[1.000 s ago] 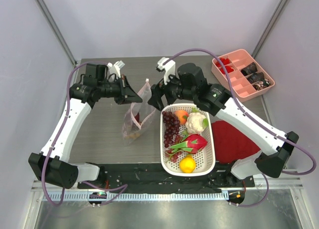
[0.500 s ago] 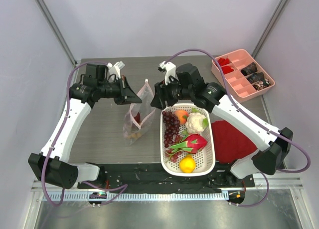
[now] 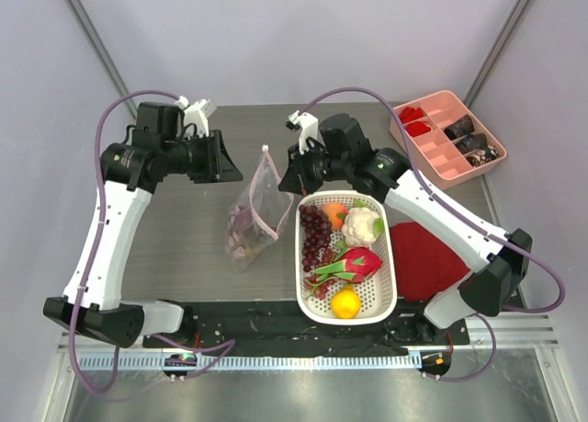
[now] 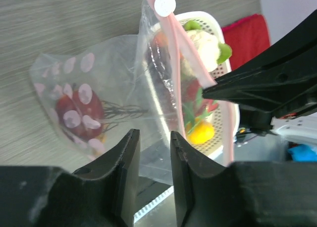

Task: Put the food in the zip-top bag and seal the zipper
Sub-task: Adjust the zipper food storage bag at the center of the board.

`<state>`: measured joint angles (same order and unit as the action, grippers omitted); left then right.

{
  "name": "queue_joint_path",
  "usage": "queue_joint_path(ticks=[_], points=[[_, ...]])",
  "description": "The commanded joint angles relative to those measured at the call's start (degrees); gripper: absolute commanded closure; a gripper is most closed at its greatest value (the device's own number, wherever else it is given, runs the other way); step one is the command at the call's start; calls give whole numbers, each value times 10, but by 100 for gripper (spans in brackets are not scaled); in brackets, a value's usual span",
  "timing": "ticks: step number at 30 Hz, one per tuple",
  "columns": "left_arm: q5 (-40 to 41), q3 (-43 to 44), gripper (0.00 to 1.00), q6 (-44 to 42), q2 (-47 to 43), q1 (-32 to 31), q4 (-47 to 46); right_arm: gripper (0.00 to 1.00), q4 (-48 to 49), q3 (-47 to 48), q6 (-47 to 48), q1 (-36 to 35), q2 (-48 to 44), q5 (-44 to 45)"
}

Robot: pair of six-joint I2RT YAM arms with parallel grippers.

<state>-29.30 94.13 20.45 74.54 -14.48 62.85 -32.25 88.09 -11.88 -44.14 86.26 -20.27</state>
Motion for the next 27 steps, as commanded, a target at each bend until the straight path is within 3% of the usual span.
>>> queue_joint_path(ticks=[1, 4, 12, 17, 18, 21, 23, 24, 27], points=[[40, 26, 61, -57, 10, 1, 64, 99, 31, 39, 10, -7, 2, -22], [18, 40, 50, -52, 10, -10, 61, 99, 32, 48, 12, -12, 5, -23], [-15, 50, 45, -45, 6, -35, 59, 99, 33, 66, 12, -23, 17, -19], [13, 9, 45, -33, -4, -54, 39, 99, 36, 67, 15, -24, 19, -17], [15, 3, 46, -33, 1, -56, 41, 99, 36, 67, 17, -24, 19, -15], [42, 6, 65, -46, 16, -56, 61, 99, 34, 64, 32, -24, 17, -7], [51, 12, 83, -54, 17, -56, 78, 99, 33, 62, 42, -23, 15, -2], [50, 18, 98, -55, 13, -56, 82, 99, 32, 61, 55, -24, 14, 4], [55, 32, 100, -59, -4, -35, 87, 99, 25, 57, 83, -16, 12, 24]])
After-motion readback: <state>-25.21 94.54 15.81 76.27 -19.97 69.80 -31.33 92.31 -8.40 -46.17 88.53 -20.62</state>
